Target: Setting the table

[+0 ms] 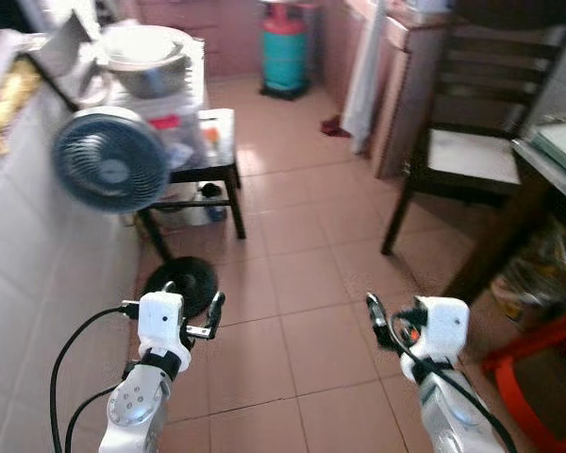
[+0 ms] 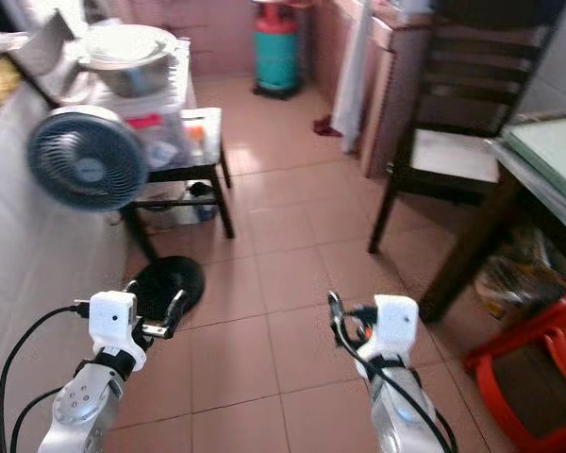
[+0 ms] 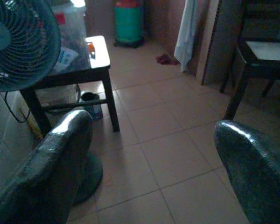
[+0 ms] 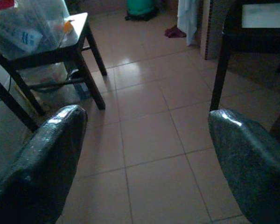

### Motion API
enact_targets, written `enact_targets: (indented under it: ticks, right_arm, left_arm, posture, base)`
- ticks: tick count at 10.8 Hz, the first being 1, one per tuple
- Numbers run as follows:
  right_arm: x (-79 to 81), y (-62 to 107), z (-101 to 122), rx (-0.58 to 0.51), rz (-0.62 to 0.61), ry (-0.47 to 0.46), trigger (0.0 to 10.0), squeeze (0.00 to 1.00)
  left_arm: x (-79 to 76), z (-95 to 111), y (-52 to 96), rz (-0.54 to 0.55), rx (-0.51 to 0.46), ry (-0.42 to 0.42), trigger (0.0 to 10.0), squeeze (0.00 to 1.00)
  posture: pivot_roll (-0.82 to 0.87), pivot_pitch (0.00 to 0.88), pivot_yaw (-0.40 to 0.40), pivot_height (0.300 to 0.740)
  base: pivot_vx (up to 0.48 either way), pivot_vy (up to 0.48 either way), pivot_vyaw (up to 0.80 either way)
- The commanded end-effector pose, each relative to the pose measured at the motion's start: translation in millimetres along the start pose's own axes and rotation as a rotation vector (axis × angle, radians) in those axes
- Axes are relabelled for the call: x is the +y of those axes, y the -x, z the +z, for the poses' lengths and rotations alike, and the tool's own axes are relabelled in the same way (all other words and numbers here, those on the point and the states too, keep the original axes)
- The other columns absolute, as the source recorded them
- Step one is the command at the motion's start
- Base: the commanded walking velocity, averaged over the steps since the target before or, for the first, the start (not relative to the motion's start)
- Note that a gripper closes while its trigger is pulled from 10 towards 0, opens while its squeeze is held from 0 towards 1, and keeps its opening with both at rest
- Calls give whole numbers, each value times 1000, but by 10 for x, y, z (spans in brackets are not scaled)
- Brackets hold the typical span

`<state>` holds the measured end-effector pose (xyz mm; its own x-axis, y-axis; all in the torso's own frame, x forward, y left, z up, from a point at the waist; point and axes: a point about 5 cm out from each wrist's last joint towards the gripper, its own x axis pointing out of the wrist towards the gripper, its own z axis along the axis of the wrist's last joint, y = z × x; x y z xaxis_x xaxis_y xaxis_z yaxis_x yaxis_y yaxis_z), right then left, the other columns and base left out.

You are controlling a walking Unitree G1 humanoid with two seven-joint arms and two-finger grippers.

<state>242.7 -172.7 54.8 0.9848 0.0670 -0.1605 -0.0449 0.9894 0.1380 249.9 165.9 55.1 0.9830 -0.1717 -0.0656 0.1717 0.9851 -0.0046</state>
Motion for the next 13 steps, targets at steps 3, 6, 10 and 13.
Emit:
enact_targets:
  ticks: [3, 6, 10, 13]
  right_arm:
    - [-56, 30, -18, 23, 10, 27, 10000, 0]
    - [50, -53, 18, 5, 46, 43, 10000, 0]
    - [84, -90, 50, -1, 82, 63, 10000, 0]
    - [66, -58, 47, 1, 84, 72, 10000, 0]
  left_arm:
    - [-17, -25, 10, -6, 13, 28, 10000, 0]
    - [6, 18, 17, -7, -9, 35, 10000, 0]
    - [-11, 20, -7, 0, -15, 62, 10000, 0]
    - [-43, 5, -15, -8, -11, 73, 10000, 0]
  posture:
    - [-62, 86, 61, 740]
    - [-52, 94, 65, 740]
    - [-58, 98, 46, 740]
    - [-70, 101, 40, 740]
  base:
    - [0, 0, -240]
    - [195, 0, -800]
    - [319, 0, -800]
    - [361, 0, -800]
